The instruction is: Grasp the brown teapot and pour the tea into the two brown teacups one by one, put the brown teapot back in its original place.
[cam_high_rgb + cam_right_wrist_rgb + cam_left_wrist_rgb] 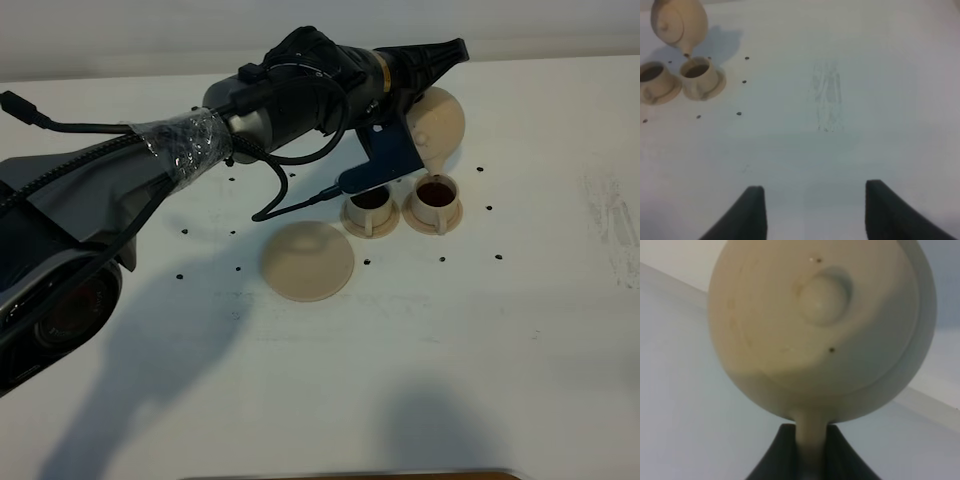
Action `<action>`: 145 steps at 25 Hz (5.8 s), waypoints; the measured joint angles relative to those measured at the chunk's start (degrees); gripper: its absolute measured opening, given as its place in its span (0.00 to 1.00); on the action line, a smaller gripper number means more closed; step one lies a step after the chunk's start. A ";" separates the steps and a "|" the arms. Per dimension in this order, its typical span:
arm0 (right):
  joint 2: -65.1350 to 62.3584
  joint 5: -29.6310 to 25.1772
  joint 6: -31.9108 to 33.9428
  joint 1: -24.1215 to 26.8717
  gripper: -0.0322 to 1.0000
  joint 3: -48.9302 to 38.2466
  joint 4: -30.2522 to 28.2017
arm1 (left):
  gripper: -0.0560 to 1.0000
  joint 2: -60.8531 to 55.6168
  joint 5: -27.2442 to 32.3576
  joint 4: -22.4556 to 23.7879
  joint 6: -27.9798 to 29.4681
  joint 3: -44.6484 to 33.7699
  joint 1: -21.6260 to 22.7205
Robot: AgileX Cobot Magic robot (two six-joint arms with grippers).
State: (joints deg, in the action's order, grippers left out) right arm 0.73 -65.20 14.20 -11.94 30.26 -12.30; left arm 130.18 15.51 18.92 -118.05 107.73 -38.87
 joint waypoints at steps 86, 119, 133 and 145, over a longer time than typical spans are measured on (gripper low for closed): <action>0.00 0.00 0.00 0.00 0.45 0.00 0.00 | 0.21 -2.33 6.52 -4.10 35.45 0.00 0.15; 0.00 0.00 0.00 0.00 0.45 0.00 0.00 | 0.21 -8.95 36.65 -23.47 98.24 0.00 -7.33; 0.00 0.00 0.00 0.00 0.45 0.00 0.00 | 0.21 -8.16 29.43 -20.65 107.19 -7.88 -8.71; 0.00 0.00 0.00 0.00 0.45 0.00 0.00 | 0.21 -3.46 23.61 -22.18 109.38 -7.88 -9.79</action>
State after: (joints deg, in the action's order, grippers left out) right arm 0.73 -65.20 14.20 -11.94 30.26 -12.30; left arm 126.72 39.12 -3.26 -8.67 99.85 -48.67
